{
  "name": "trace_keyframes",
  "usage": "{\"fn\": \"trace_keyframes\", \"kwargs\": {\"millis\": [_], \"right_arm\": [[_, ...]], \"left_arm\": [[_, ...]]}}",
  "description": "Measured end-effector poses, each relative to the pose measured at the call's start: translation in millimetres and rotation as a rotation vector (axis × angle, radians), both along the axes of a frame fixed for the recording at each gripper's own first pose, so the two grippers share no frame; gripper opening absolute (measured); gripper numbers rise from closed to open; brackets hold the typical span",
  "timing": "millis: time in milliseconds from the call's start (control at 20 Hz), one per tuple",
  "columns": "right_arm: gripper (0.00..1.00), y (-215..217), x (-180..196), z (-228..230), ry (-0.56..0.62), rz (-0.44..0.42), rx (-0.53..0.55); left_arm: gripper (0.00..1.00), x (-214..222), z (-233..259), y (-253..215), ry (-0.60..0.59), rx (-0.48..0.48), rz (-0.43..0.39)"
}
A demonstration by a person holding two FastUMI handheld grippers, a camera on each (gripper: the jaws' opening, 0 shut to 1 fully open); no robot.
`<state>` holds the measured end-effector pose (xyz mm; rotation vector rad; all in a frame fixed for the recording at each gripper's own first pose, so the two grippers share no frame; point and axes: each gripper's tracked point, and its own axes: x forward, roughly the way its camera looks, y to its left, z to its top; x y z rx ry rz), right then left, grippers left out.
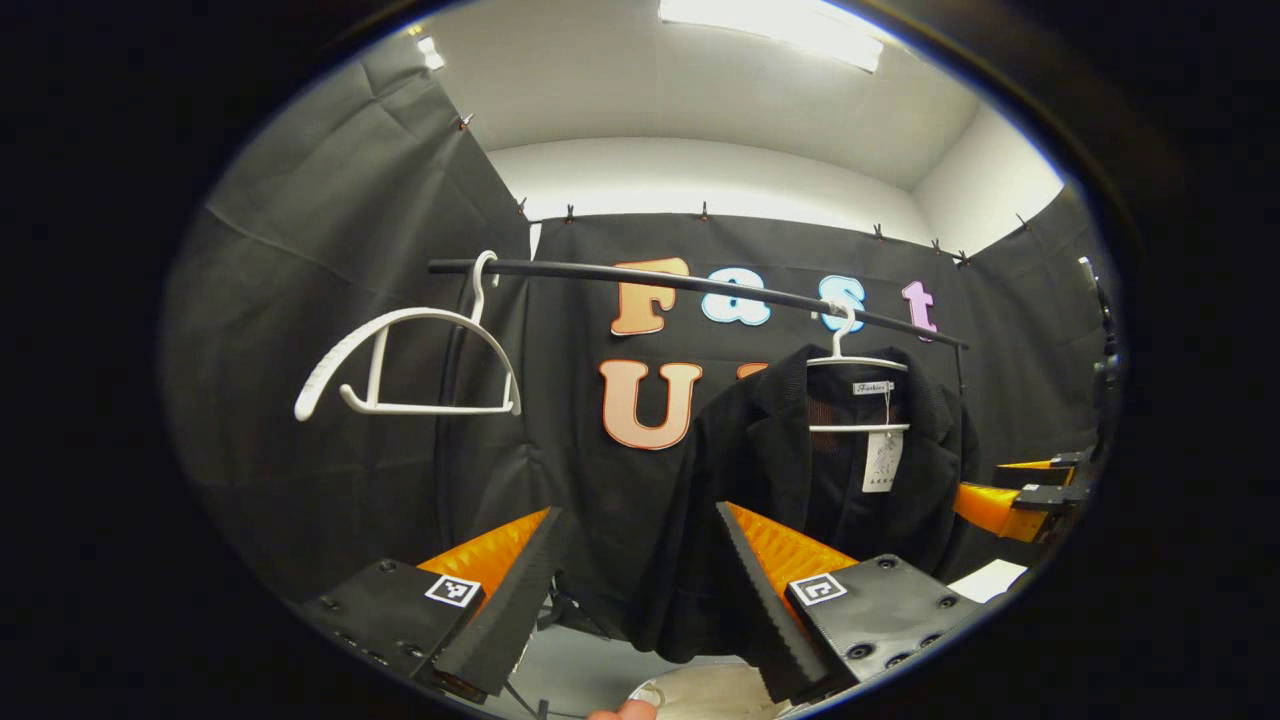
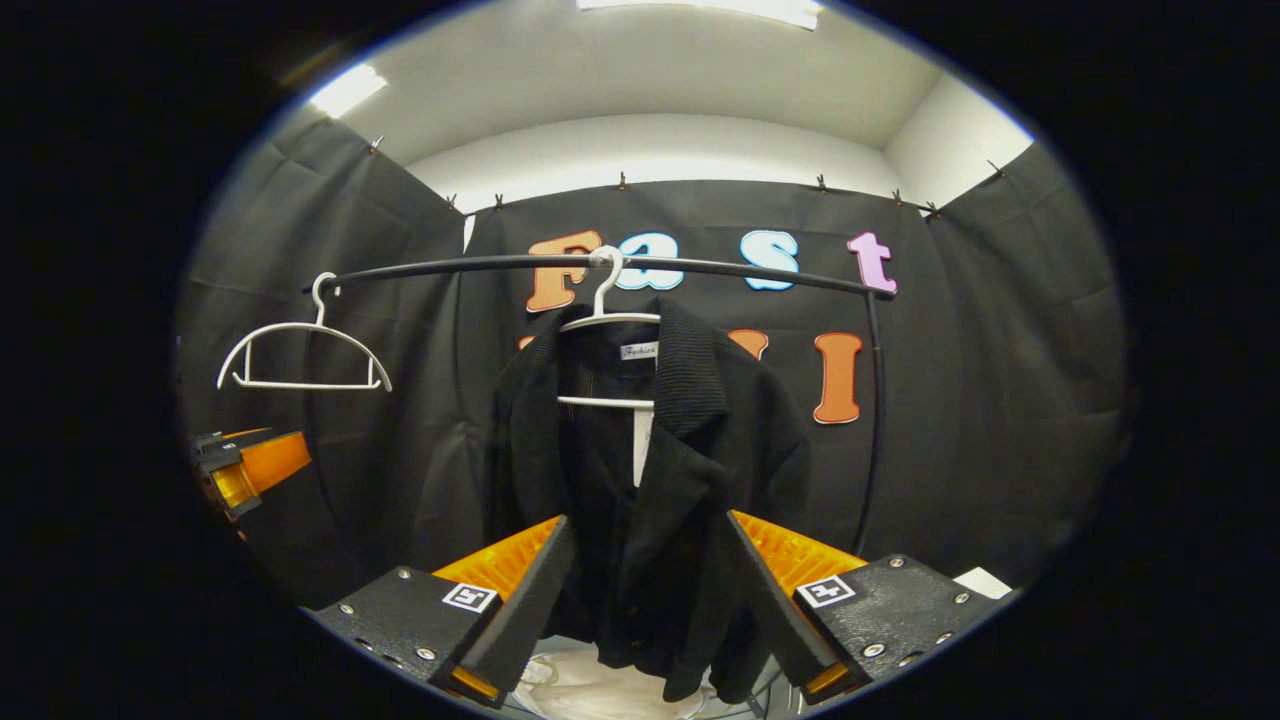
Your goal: Grasp the clothes on the hanger with both hands and then place them into the laundry hamper below.
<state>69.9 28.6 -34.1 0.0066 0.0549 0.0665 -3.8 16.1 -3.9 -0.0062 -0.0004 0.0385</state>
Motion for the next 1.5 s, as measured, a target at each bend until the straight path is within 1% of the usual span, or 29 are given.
{"fn": "trace_keyframes", "kwargs": {"millis": [50, 150, 200, 250, 300, 400, 450, 500, 550, 600, 650, 700, 800, 850, 900, 950, 1000, 1050, 1100, 1200, 1250, 1300, 1350, 1400, 1450, 1500], "right_arm": [[0.93, 2, 12, -3, 0.01, -0.001, 0.006], [0.93, 4, 39, -12, 0.024, -0.009, 0.029], [0.93, 1, 52, -18, 0.031, -0.027, 0.024], [0.93, -8, 63, -25, 0.04, -0.065, 0.011], [0.93, -17, 74, -30, 0.042, -0.096, 0.005], [0.93, -22, 97, -37, 0.052, -0.129, 0.007], [0.93, -25, 106, -40, 0.058, -0.155, 0.0], [0.93, -30, 114, -42, 0.057, -0.185, -0.01], [0.94, -32, 119, -42, 0.054, -0.204, -0.019], [0.93, -35, 125, -44, 0.05, -0.222, -0.03], [0.93, -37, 129, -46, 0.049, -0.235, -0.042], [0.94, -37, 132, -47, 0.049, -0.24, -0.055], [0.94, -42, 135, -49, 0.041, -0.253, -0.09], [0.88, -43, 136, -49, 0.035, -0.254, -0.104], [0.96, -45, 136, -49, 0.029, -0.251, -0.117], [0.9, -47, 135, -49, 0.021, -0.249, -0.133], [0.88, -50, 135, -49, 0.016, -0.249, -0.151], [0.75, -52, 135, -51, 0.014, -0.247, -0.169], [0.7, -56, 135, -51, 0.012, -0.249, -0.186], [0.53, -64, 132, -49, 0.01, -0.256, -0.208], [0.45, -65, 131, -49, 0.013, -0.25, -0.207], [0.33, -63, 128, -49, 0.014, -0.236, -0.192], [0.31, -61, 126, -47, 0.017, -0.221, -0.172], [0.21, -61, 123, -45, 0.018, -0.212, -0.156], [0.07, -61, 120, -43, 0.017, -0.207, -0.146], [0.13, -61, 115, -40, 0.018, -0.205, -0.141]], "left_arm": [[0.96, -3, 0, 4, 0.0, -0.001, 0.008], [0.96, -6, 2, 10, -0.004, 0.004, 0.024], [0.96, -8, 2, 15, -0.006, 0.01, 0.036], [0.93, -10, 2, 19, -0.007, 0.017, 0.047], [0.92, -13, 4, 22, -0.01, 0.027, 0.059], [0.92, -18, 6, 29, -0.019, 0.044, 0.076], [0.96, -19, 6, 30, -0.021, 0.047, 0.081], [0.96, -20, 6, 30, -0.02, 0.045, 0.081], [0.96, -22, 6, 31, -0.017, 0.041, 0.082], [0.92, -23, 5, 31, -0.016, 0.037, 0.084], [0.96, -25, 4, 31, -0.016, 0.035, 0.084], [0.93, -26, 4, 32, -0.017, 0.033, 0.083], [0.93, -26, 5, 31, -0.018, 0.035, 0.082], [0.93, -25, 5, 32, -0.02, 0.035, 0.082], [0.93, -25, 5, 32, -0.02, 0.032, 0.082], [0.93, -23, 3, 33, -0.018, 0.029, 0.081], [0.93, -22, 1, 32, -0.017, 0.026, 0.079], [0.93, -21, 0, 31, -0.015, 0.022, 0.076], [0.93, -19, 0, 31, -0.014, 0.017, 0.072], [0.93, -14, -1, 27, -0.015, 0.005, 0.054], [1.0, -12, -3, 25, -0.014, -0.001, 0.044], [0.96, -9, -5, 21, -0.011, -0.006, 0.031], [0.96, -3, -4, 17, -0.01, -0.01, 0.015], [0.96, 4, -2, 10, -0.012, -0.018, -0.006], [0.96, 12, -1, 1, -0.016, -0.027, -0.033], [0.96, 19, -1, -8, -0.019, -0.036, -0.058]]}}
